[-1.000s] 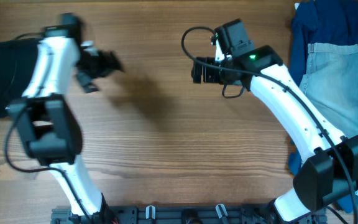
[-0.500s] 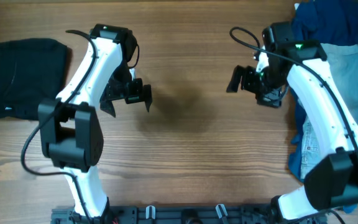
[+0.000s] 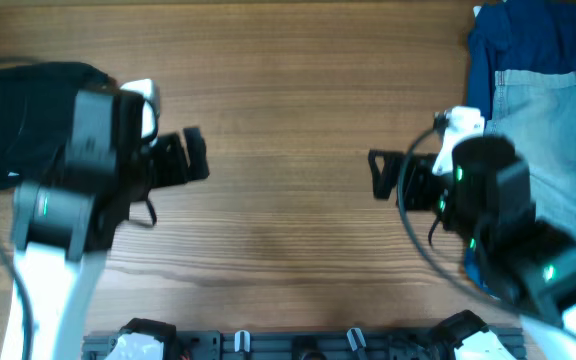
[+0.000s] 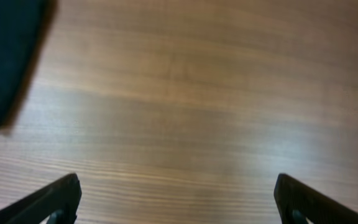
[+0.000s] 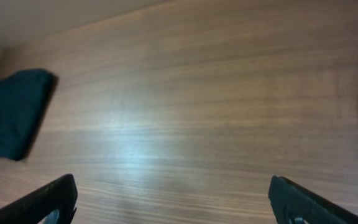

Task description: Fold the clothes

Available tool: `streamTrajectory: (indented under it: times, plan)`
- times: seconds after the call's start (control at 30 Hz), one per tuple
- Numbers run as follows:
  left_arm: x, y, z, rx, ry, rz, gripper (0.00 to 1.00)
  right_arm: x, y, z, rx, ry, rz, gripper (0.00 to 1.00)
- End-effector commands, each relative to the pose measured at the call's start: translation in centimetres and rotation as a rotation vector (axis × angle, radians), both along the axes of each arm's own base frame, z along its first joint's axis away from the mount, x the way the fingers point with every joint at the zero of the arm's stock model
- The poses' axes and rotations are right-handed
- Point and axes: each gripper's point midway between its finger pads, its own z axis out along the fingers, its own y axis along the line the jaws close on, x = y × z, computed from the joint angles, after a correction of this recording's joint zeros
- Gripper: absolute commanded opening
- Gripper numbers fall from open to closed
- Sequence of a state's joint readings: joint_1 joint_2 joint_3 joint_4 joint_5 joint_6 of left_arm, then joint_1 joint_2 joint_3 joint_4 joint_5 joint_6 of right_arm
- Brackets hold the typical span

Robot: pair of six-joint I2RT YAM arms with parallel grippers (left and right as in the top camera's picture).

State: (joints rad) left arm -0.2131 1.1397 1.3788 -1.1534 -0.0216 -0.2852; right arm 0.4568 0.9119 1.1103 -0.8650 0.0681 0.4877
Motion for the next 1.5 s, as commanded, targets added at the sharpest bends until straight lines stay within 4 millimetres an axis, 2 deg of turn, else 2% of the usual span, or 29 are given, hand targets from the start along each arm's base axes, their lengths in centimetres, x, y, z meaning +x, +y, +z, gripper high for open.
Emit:
streamTrajectory:
  times: [0.0,0.07,0.17,0.37,0.5,0.57,0.63,0.73,0.8,0.93,1.1,1.17,1.3,1.37,1.47]
  plan:
    - [-2.6,1.7,-2.4,0.018,-0.1,0.052,1.0,-0.6,-3.0,-3.1,-0.071,-0.037,-0.175,1.0]
    - [-3.4,1.8,-3.8,0.004,-0.152,0.051,1.0,-0.7,-3.9,-4.6,-0.074,-0.029,-0.234,1.0]
    - [-4.7,2.1,-6.3,0.007,-0.131,0.053,1.0,-0.8,-3.9,-6.0,-0.108,0.018,-0.229,1.0]
    - [-4.8,2.1,-6.8,0.013,-0.106,0.053,1.0,0.1,-3.4,-8.6,-0.171,0.105,-0.224,1.0]
    - [-4.8,2.1,-6.8,0.013,-0.106,0.053,1.0,0.7,-3.1,-11.4,-0.238,0.198,-0.218,1.0]
    - [-4.8,2.1,-6.8,0.013,-0.106,0.053,1.0,0.6,-3.1,-13.4,-0.302,0.271,-0.203,1.0]
    - [-4.8,2.1,-6.8,0.013,-0.106,0.053,1.0,0.4,-3.2,-14.0,-0.319,0.296,-0.201,1.0]
    - [-4.8,2.1,-6.8,0.013,-0.106,0.053,1.0,1.2,-3.1,-12.0,-0.281,0.204,-0.193,1.0]
    - [-4.8,2.1,-6.8,0.013,-0.106,0.053,1.0,2.5,-3.3,-8.3,-0.267,0.016,-0.102,1.0]
    - [-4.8,2.1,-6.8,0.013,-0.106,0.053,1.0,1.6,-4.1,-6.1,-0.219,-0.225,0.05,1.0]
    - [-4.8,2.1,-6.8,0.013,-0.106,0.053,1.0,-0.3,-5.7,-5.2,-0.211,-0.524,0.063,1.0]
    - [-4.8,2.1,-6.8,0.013,-0.106,0.053,1.0,-1.6,-6.1,-4.8,-0.248,-0.648,0.069,1.0]
    - [-4.8,2.1,-6.8,0.013,-0.106,0.053,1.0,-2.7,-6.8,-3.7,-0.338,-0.8,0.057,1.0]
    - [-4.8,2.1,-6.8,0.013,-0.106,0.053,1.0,-3.0,-6.7,-4.0,-0.456,-0.862,0.102,1.0]
    - [-4.8,2.1,-6.8,0.013,-0.106,0.053,1.0,-2.4,-6.9,-5.6,-0.482,-0.88,0.094,1.0]
